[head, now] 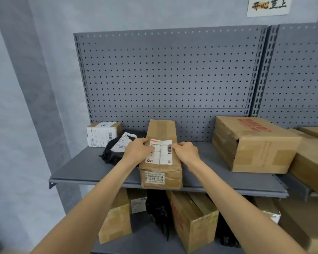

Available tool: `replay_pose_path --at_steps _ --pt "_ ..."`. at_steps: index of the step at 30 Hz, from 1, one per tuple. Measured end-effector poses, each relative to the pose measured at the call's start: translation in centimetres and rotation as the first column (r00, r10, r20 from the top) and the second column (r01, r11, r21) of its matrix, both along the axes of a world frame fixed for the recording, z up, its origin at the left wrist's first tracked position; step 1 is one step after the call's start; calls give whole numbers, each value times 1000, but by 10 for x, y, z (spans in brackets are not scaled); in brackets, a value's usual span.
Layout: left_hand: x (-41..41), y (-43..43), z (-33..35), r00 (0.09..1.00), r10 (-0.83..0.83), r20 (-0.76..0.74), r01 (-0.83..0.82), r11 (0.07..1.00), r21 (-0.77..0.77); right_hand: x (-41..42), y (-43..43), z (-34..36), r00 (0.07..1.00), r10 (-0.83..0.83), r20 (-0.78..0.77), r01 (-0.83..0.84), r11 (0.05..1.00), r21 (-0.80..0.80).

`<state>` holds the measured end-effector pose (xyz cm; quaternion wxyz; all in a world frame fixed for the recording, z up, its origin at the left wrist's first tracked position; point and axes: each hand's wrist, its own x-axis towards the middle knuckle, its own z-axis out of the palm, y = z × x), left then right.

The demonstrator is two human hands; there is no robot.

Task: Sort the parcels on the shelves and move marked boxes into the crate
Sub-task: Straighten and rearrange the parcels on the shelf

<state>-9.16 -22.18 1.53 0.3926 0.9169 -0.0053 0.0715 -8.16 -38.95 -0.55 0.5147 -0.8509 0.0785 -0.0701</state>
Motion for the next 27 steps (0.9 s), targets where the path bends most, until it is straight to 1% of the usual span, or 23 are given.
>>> replay_pose_path --at_steps 3,9,11,13,15,17,19,21,22,24,27 --pt "4 -2 3 999 7 -50 -3 997 82 3 0 -1 1000 -3 -23 3 1000 -20" --pt "11 -7 5 989 -4 -149 23 992 124 5 -3 -4 995 -3 -95 -1 999 -39" --pt "14 -8 10 983 5 -184 31 981 192 2 -5 -2 995 26 -100 -29 999 -29" --pt "16 -11 16 987 55 -152 -10 958 286 -5 -10 6 997 61 -48 -64 996 -65" --pt "18 -24 22 996 75 -38 -59 943 328 -11 -22 21 995 63 71 -56 994 -98" --pt "16 -48 28 997 19 71 -38 962 272 -17 -42 40 978 38 205 -15 994 -110" --pt "15 -83 34 986 -93 138 64 978 200 -22 -71 59 946 -24 324 73 988 -138" --pt "13 -121 33 963 -239 125 233 970 67 -28 -109 73 911 -111 398 198 962 -186" --pt "13 -140 31 947 -305 100 308 951 -16 -31 -130 76 894 -151 421 261 940 -218" --pt "9 -174 25 916 -396 60 401 905 -145 -39 -172 75 875 -226 427 373 877 -301" --pt "5 -213 14 884 -465 49 464 856 -227 -50 -228 62 876 -352 330 473 762 -443"
